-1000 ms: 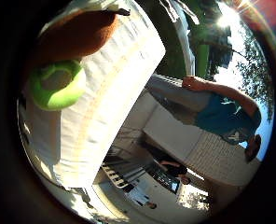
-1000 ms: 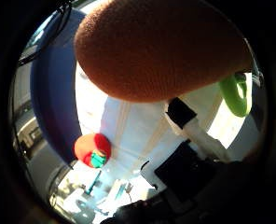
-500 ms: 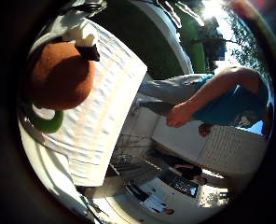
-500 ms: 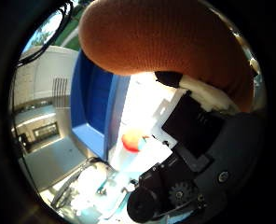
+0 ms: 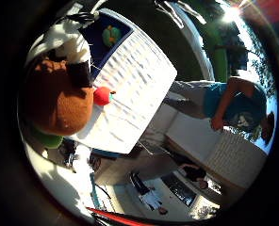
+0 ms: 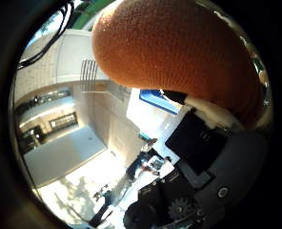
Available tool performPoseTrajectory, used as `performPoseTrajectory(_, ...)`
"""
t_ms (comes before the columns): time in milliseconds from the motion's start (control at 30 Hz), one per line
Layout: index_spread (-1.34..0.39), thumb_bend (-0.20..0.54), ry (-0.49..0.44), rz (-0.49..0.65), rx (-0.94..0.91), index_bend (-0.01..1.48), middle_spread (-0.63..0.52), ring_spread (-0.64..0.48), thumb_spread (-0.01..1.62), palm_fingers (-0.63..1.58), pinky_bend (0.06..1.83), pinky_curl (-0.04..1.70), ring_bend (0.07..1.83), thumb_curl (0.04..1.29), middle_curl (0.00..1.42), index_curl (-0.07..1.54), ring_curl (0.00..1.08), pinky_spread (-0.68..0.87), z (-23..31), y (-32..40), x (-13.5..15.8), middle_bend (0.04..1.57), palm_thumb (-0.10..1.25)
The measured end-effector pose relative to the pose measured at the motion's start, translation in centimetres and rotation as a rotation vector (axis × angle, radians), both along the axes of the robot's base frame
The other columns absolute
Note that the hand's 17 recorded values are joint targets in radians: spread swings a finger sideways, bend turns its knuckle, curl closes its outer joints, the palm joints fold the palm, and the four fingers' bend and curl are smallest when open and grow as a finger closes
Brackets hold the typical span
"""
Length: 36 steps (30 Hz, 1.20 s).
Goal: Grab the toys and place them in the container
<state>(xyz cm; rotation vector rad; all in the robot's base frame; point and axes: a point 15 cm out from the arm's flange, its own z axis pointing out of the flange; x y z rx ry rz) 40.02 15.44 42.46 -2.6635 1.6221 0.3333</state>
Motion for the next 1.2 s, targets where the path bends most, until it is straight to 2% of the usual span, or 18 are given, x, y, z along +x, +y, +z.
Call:
performPoseTrajectory(67, -1.08, -0.016, -0.030, -0.022, 0.041, 0.57, -0.21, -0.12, 1.13, 0.86, 1.56, 0.78, 1.44, 0.62, 1.02, 0.57, 0.81, 0.15, -0.4, 1.8, 1.3, 1.26, 0.99)
performPoseTrajectory(233, -1.13, -0.035, -0.162, -0.092, 0.101, 0.58, -0.21, -0.12, 1.15, 0.82, 1.57, 0.81, 1.47, 0.62, 1.03, 0.64, 0.83, 0.14, -2.2, 4.9, 7.0, 1.28, 0.93)
performPoseTrajectory(400, -1.14, -0.022, -0.168, -0.146, 0.099, 0.59, -0.20, -0.10, 1.20, 0.71, 1.51, 0.84, 1.51, 0.59, 1.03, 0.76, 0.82, 0.14, -9.2, 5.6, 12.0, 1.26, 0.89)
performPoseTrajectory(500, -1.06, -0.027, -0.141, -0.176, 0.086, 0.56, -0.17, -0.04, 1.22, 0.62, 1.45, 0.82, 1.41, 0.56, 0.96, 0.84, 0.76, 0.18, -11.9, 4.5, 13.2, 1.15, 0.86)
performPoseTrajectory(533, -0.98, -0.028, -0.128, -0.182, 0.080, 0.56, -0.15, 0.00, 1.23, 0.46, 1.42, 0.82, 1.34, 0.55, 0.90, 0.88, 0.73, 0.21, -12.7, 4.1, 13.3, 1.00, 0.85)
performPoseTrajectory(567, -0.93, -0.031, -0.112, -0.187, 0.074, 0.54, -0.14, 0.01, 1.23, 0.36, 1.41, 0.82, 1.31, 0.54, 0.88, 0.89, 0.73, 0.22, -13.5, 3.8, 13.4, 0.93, 0.84)
performPoseTrajectory(600, -0.84, -0.033, -0.099, -0.187, 0.069, 0.49, -0.11, 0.06, 1.22, 0.06, 1.37, 0.82, 1.23, 0.53, 0.82, 0.89, 0.71, 0.25, -13.9, 3.6, 13.3, 0.76, 0.83)
performPoseTrajectory(633, -0.75, -0.037, -0.086, -0.186, 0.065, 0.46, -0.08, 0.11, 1.22, -0.20, 1.29, 0.79, 1.10, 0.52, 0.75, 0.87, 0.66, 0.29, -14.2, 3.3, 13.1, 0.63, 0.81)
performPoseTrajectory(667, -0.70, -0.037, -0.066, -0.181, 0.058, 0.40, -0.04, 0.16, 1.21, -0.30, 1.22, 0.74, 0.95, 0.51, 0.67, 0.82, 0.59, 0.32, -14.4, 3.0, 12.6, 0.51, 0.80)
performPoseTrajectory(767, -0.63, -0.032, 0.010, -0.149, 0.042, 0.24, 0.03, 0.24, 1.19, -0.33, 1.09, 0.63, 0.70, 0.49, 0.55, 0.70, 0.45, 0.38, -15.2, 1.4, 11.2, 0.30, 0.78)
performPoseTrajectory(900, -0.56, -0.029, -0.021, -0.133, 0.063, 0.12, 0.08, 0.30, 1.17, -0.21, 0.97, 0.55, 0.55, 0.47, 0.46, 0.57, 0.36, 0.44, -12.8, -0.3, 11.1, 0.15, 0.77)
performPoseTrajectory(1067, -0.51, -0.027, -0.097, -0.112, 0.082, 0.12, 0.11, 0.33, 1.15, -0.14, 0.91, 0.48, 0.48, 0.45, 0.37, 0.44, 0.33, 0.49, -7.1, -2.2, 9.0, 0.12, 0.77)
performPoseTrajectory(1200, -0.47, -0.031, -0.090, -0.104, 0.079, 0.13, 0.11, 0.33, 1.14, -0.10, 0.87, 0.44, 0.47, 0.44, 0.33, 0.39, 0.32, 0.50, -4.2, -4.2, 4.2, 0.14, 0.75)
